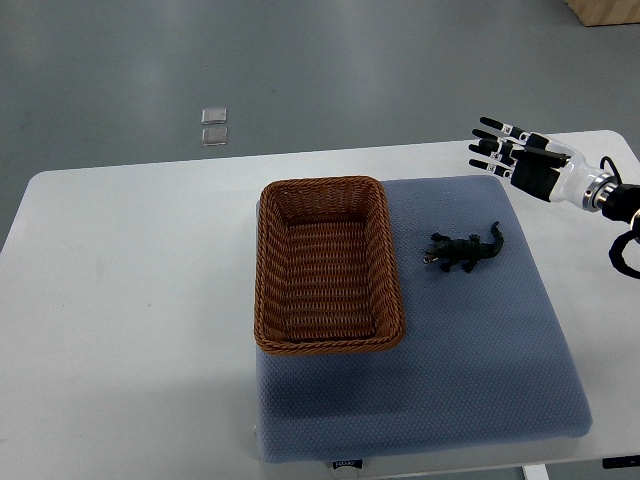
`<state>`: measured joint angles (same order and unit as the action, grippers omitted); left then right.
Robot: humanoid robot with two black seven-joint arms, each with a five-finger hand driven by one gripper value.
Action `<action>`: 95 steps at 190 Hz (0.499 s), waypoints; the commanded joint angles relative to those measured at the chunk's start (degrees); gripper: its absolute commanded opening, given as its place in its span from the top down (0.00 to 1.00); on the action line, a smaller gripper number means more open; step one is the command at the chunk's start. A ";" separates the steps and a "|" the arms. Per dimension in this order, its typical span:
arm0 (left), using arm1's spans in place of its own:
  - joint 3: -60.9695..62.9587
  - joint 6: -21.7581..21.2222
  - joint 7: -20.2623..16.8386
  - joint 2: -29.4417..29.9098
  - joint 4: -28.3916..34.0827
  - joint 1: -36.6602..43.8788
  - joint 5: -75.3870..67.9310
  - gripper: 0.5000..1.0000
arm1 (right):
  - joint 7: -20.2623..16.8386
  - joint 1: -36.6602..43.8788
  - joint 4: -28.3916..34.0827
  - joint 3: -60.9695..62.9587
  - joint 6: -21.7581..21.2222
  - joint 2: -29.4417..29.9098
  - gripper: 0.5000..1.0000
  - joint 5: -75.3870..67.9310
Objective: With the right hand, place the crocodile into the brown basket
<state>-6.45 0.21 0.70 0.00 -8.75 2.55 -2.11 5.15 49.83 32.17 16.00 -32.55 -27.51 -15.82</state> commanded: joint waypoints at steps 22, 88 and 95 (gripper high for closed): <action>-0.05 -0.12 0.00 0.00 0.05 0.09 0.00 0.00 | 0.04 0.00 0.00 -0.09 -0.15 0.00 0.12 0.00; 0.12 -0.12 0.00 0.00 0.05 -0.17 0.09 0.00 | 0.04 0.00 0.00 -0.44 -0.50 -0.09 0.12 0.53; 0.12 -0.12 0.00 0.00 0.05 -0.17 0.09 0.00 | 0.04 0.09 0.00 -0.35 -0.50 -0.09 0.12 1.41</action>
<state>-6.42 0.08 0.70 0.00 -8.66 2.69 -2.04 5.15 49.83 32.17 15.59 -32.99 -27.51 -15.65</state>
